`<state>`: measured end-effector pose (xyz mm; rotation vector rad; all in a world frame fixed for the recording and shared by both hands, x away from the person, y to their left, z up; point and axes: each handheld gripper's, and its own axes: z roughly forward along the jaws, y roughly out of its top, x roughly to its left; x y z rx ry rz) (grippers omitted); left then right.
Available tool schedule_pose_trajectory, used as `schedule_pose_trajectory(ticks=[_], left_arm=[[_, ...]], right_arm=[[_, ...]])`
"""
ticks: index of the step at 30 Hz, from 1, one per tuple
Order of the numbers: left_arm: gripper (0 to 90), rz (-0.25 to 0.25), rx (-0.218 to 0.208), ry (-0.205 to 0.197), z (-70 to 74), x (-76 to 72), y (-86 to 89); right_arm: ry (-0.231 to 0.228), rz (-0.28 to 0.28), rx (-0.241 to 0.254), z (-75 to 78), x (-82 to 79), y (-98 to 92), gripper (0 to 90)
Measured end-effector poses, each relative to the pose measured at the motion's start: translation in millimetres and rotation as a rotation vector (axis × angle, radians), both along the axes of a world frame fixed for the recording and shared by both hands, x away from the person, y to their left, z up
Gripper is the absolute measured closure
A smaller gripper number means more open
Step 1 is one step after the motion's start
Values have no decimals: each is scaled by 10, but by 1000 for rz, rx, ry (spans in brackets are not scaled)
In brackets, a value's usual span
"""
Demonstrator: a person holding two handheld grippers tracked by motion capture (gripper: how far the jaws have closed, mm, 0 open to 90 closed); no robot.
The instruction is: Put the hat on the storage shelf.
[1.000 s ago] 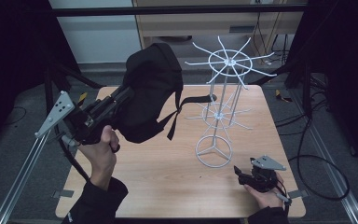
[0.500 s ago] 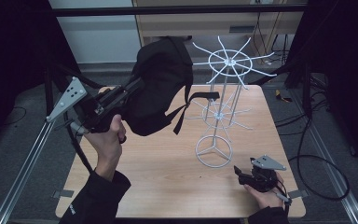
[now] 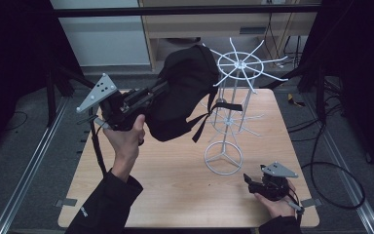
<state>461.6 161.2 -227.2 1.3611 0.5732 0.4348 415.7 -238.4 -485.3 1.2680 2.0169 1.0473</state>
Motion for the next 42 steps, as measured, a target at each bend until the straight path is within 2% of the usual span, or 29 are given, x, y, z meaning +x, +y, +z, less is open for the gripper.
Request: schedule_pose_trajectory(ticks=[13,18,24,32,37,42], left_arm=[[775,-10,47,62,-222,78,-2],[775,-6,80,92,-323,127,-40],[775,3,127,110,-402,159,-104],[770,17,193,115,-472,158,-199],[747,17,216,119,-495,164,-246],[707,13,213,118,-522,157,-254]], right_arm=[[8,-2,0,-5,0,7,272],[8,-1,-2,-8,1,10,271],[12,-1,1,-7,0,12,271],[14,-1,2,-7,-1,15,271],[14,-1,2,-8,0,14,269],[14,-1,2,-8,0,13,267]])
